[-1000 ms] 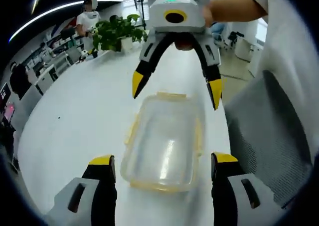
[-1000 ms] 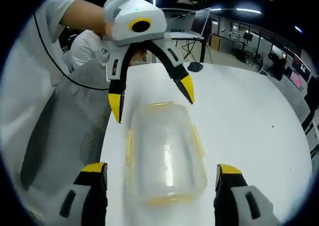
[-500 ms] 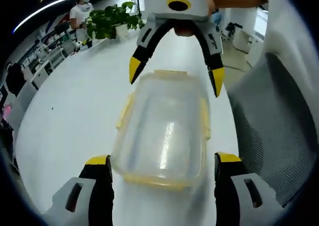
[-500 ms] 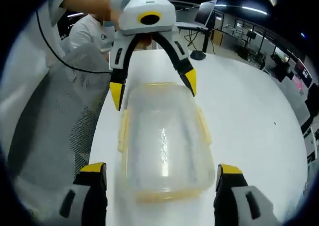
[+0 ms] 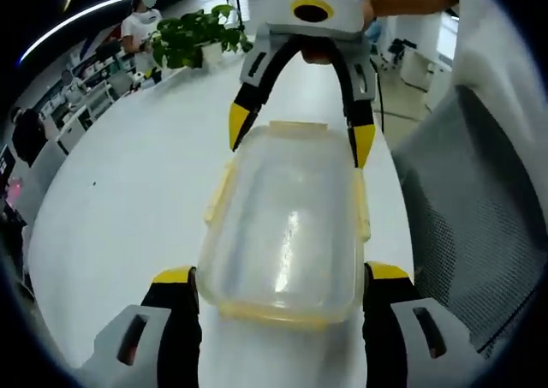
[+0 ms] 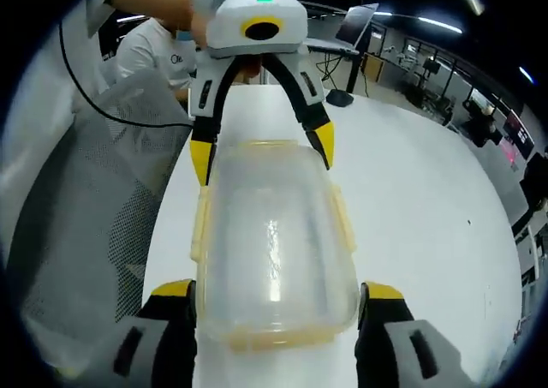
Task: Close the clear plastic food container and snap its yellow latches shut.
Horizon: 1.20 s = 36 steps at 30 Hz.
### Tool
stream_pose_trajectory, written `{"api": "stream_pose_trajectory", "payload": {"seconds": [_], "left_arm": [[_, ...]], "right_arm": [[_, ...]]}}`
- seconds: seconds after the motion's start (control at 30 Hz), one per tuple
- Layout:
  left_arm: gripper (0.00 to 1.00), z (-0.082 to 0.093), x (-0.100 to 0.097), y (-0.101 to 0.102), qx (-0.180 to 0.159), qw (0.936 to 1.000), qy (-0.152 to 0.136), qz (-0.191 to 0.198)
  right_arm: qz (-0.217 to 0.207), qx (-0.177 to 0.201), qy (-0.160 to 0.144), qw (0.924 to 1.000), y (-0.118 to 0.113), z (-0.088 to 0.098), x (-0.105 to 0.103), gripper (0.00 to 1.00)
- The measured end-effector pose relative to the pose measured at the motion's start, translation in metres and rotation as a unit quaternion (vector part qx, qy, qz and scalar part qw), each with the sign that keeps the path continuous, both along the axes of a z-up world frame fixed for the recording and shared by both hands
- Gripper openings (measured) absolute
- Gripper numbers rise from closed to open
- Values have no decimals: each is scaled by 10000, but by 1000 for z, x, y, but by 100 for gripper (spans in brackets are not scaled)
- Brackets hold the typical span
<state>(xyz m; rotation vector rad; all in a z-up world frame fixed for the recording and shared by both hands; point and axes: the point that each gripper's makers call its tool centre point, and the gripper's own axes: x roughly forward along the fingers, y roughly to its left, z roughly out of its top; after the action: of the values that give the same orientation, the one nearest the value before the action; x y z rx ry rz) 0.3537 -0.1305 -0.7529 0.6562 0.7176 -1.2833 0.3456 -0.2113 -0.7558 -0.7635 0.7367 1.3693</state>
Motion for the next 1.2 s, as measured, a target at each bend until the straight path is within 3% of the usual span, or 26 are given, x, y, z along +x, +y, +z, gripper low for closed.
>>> {"api": "stream_pose_trajectory", "payload": {"seconds": [0.27, 0.7, 1.0, 1.2], "left_arm": [[76, 0, -1, 34, -34, 10000, 5, 44], [76, -1, 7, 89, -23, 10000, 28, -1], [76, -1, 15, 89, -1, 10000, 36, -82], [76, -1, 38, 92, 52, 9999, 37, -158]], "right_arm": [[8, -163, -47, 9999, 36, -2, -1, 76], [-92, -109, -51, 9999, 90, -1, 5, 76], [-143, -130, -43, 9998, 92, -1, 16, 76], [-182, -170, -40, 9997, 94, -1, 36, 76]]}}
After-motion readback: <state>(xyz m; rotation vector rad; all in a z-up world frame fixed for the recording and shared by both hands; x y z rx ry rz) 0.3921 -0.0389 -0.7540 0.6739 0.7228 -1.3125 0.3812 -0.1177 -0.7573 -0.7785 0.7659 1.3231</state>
